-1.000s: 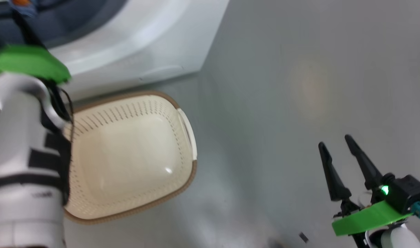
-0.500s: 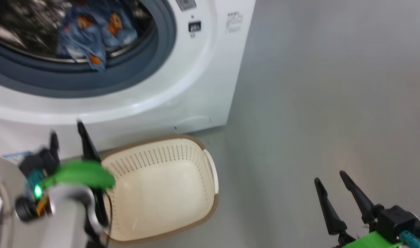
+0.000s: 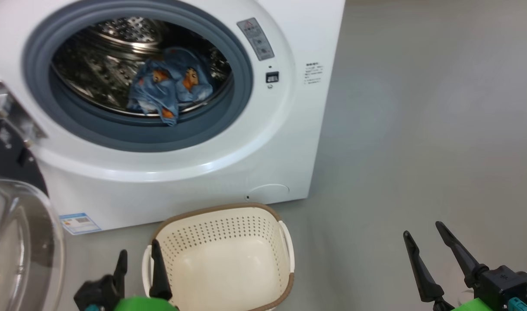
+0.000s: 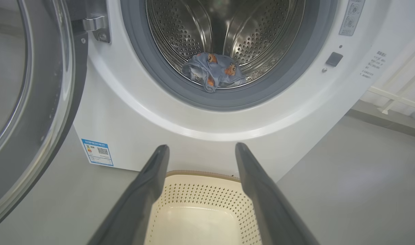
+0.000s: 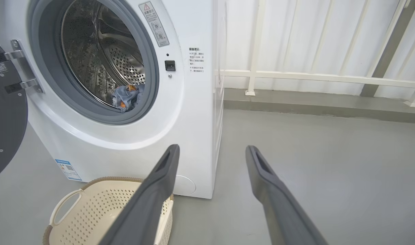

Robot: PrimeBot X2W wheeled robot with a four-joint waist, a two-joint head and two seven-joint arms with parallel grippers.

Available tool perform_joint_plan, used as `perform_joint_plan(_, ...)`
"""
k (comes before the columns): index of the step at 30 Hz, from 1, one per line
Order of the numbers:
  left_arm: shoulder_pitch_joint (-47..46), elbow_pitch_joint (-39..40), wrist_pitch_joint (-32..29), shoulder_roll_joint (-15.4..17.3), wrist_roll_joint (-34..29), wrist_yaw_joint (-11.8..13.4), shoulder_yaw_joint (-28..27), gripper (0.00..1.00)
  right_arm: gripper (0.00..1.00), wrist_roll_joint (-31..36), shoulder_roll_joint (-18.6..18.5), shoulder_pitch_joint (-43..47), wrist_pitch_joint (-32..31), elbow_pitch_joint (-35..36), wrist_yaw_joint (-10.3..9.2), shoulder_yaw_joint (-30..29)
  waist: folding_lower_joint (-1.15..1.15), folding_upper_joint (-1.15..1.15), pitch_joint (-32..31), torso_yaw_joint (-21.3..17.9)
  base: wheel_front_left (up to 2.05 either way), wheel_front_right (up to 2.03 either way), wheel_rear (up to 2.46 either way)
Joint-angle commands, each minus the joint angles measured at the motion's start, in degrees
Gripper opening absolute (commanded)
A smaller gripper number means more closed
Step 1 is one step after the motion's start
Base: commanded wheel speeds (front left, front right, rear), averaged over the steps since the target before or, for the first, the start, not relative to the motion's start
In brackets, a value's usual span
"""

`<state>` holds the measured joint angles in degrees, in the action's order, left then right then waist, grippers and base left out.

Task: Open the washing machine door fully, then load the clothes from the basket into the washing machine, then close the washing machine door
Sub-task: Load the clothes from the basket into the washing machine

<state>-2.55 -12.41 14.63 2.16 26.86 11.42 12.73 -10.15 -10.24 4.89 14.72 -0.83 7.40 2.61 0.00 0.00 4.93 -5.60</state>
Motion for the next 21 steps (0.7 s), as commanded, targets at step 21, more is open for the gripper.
perform_joint_plan(21, 14.10, 16.48, 0.37, 0.72, -8.49, -0.29, -4.76, 1.00, 1.00, 2.72, -1.19, 0.79, 0.28, 3.96, 0.09, 0.53, 0.00, 0.00, -4.09, 2.28, 0.00, 0.00, 0.00)
